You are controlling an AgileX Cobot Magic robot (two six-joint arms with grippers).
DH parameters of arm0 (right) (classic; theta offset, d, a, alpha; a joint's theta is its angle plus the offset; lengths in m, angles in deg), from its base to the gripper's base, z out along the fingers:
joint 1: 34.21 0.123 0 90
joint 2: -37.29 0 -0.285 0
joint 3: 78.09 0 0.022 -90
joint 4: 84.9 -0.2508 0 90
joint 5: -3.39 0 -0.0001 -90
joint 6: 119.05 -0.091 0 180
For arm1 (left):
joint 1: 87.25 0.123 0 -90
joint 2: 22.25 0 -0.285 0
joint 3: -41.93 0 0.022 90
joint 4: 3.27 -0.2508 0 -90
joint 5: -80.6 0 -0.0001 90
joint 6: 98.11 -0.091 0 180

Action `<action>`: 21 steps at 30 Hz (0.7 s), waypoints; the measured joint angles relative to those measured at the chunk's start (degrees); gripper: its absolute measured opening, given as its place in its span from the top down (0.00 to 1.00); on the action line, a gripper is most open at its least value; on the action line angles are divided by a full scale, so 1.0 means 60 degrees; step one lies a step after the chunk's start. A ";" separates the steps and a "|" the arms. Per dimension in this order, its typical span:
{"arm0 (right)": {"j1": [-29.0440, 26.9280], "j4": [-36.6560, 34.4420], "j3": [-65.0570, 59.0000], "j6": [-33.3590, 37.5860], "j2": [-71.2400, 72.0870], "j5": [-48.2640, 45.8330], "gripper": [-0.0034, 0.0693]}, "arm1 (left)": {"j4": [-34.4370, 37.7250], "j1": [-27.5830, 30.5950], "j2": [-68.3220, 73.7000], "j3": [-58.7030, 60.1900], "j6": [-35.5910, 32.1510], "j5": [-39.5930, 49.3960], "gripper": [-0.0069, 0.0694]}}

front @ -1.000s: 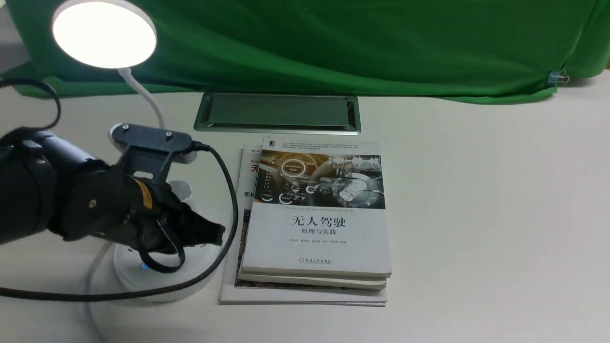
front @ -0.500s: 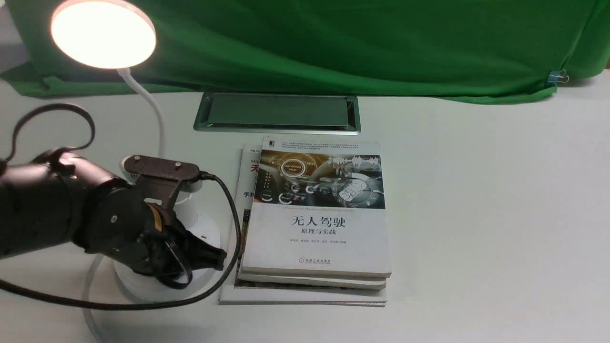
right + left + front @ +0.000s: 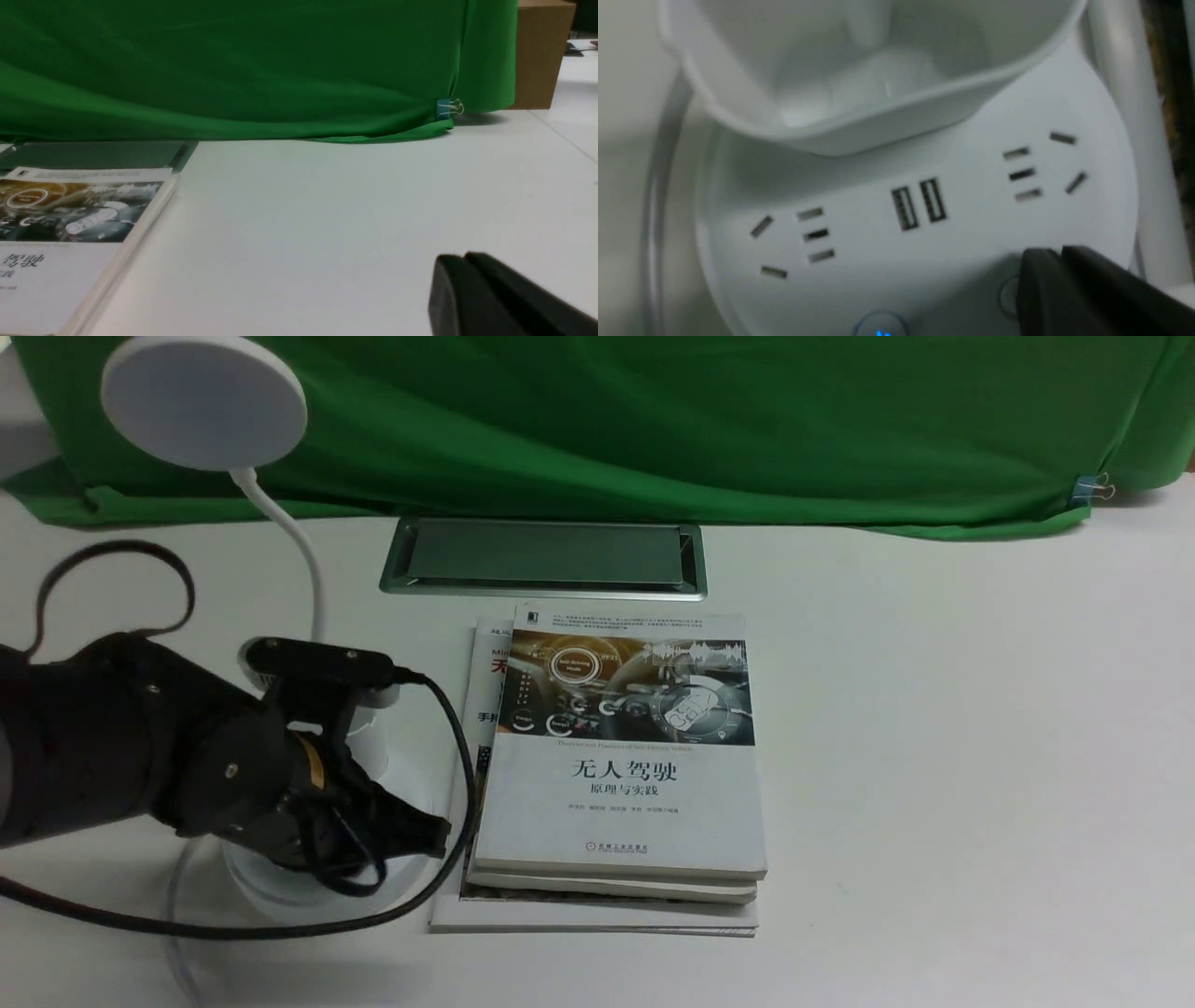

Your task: Turn off the desk lamp on the white desktop by hand.

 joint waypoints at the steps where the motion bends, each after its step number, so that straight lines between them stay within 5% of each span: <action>1: 0.0000 0.0000 0.0000 0.0000 0.0000 0.0000 0.90 | -0.0001 0.0000 -0.0033 0.0000 0.0000 0.0011 0.88; 11: 0.0000 0.0000 0.0000 0.0000 0.0000 0.0000 0.90 | 0.0078 0.0000 -0.3277 0.0234 0.0011 0.0699 0.88; 21: 0.0000 0.0000 0.0000 0.0000 0.0000 0.0000 0.90 | 0.1044 0.0000 -0.8247 0.3511 -0.0215 -0.1798 0.88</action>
